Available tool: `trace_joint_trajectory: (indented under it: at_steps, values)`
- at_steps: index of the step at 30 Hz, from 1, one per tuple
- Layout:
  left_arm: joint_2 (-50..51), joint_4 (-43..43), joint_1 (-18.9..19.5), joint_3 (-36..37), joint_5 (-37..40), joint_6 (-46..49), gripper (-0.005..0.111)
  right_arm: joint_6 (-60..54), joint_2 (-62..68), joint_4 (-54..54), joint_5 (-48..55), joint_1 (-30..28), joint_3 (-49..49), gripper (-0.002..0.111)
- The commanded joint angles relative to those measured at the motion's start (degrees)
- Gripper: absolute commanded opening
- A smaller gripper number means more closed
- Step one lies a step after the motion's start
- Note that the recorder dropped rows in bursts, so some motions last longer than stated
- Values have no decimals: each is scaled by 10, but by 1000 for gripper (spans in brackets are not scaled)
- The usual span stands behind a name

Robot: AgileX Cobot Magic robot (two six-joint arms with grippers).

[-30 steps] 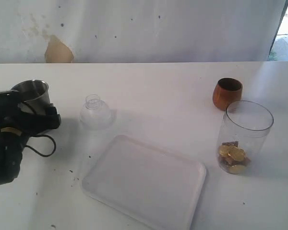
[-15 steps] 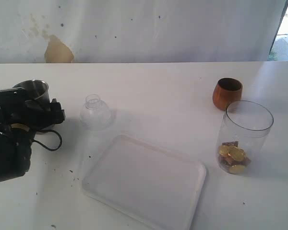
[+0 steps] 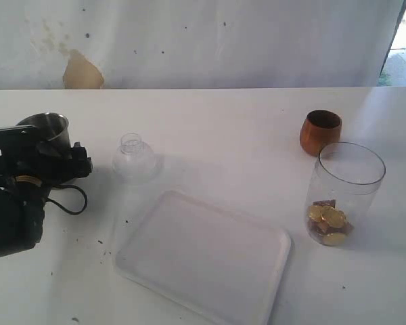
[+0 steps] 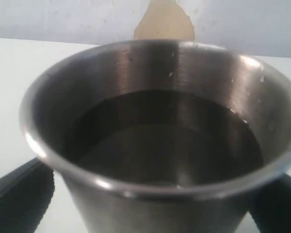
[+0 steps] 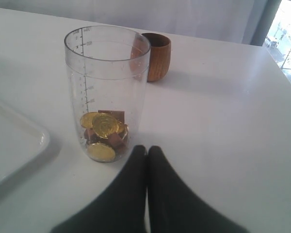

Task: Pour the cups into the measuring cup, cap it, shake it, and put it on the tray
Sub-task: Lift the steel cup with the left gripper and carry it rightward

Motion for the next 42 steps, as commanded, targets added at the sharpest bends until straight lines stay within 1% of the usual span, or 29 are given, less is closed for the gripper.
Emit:
trace_joint_trajectory:
  at_steps: [1,4,12,16,18,21,22,23,25,26,27,28,30,36,39,41,42]
  values:
    - [0,-4,-2,-1,-10,0,105,-2,2,3,-6,1,2,0]
    - [0,-5,-2,-1,-25,0,105,-2,2,3,-6,1,2,0]
    - [0,-7,-2,-7,-19,-2,105,-2,2,3,-6,1,2,0]
    - [0,-8,-2,-35,18,-2,105,-2,2,3,-6,1,2,0]
    - [0,-34,-2,-41,46,-2,105,-2,2,3,-6,1,2,0]
    - [0,-52,-2,-41,44,2,104,-2,2,3,-6,1,2,0]
    - [0,-51,-2,-41,41,2,100,-2,2,3,-6,1,2,0]
    - [0,-48,-2,-41,41,2,93,-2,2,3,-6,1,2,0]
    - [0,-44,-2,-41,41,2,66,-2,2,3,-6,1,2,0]
    - [0,-40,-2,-41,41,2,47,-2,2,3,-6,1,2,0]
    - [0,-40,-2,-41,41,2,33,-2,2,3,-6,1,2,0]
    - [0,-45,-2,-41,41,2,15,-2,2,3,-6,1,2,0]
    - [0,-51,-2,-41,43,2,0,-2,2,3,-6,1,2,0]
    - [0,-45,-2,-41,58,1,0,-2,2,3,-6,1,2,0]
    - [0,-44,-2,-41,65,-19,0,-2,2,3,-6,1,2,0]
    - [-3,-41,-2,-41,78,-11,0,-2,2,3,-6,1,2,0]
    - [-8,-39,-2,-41,92,10,0,-2,2,3,-6,1,2,0]
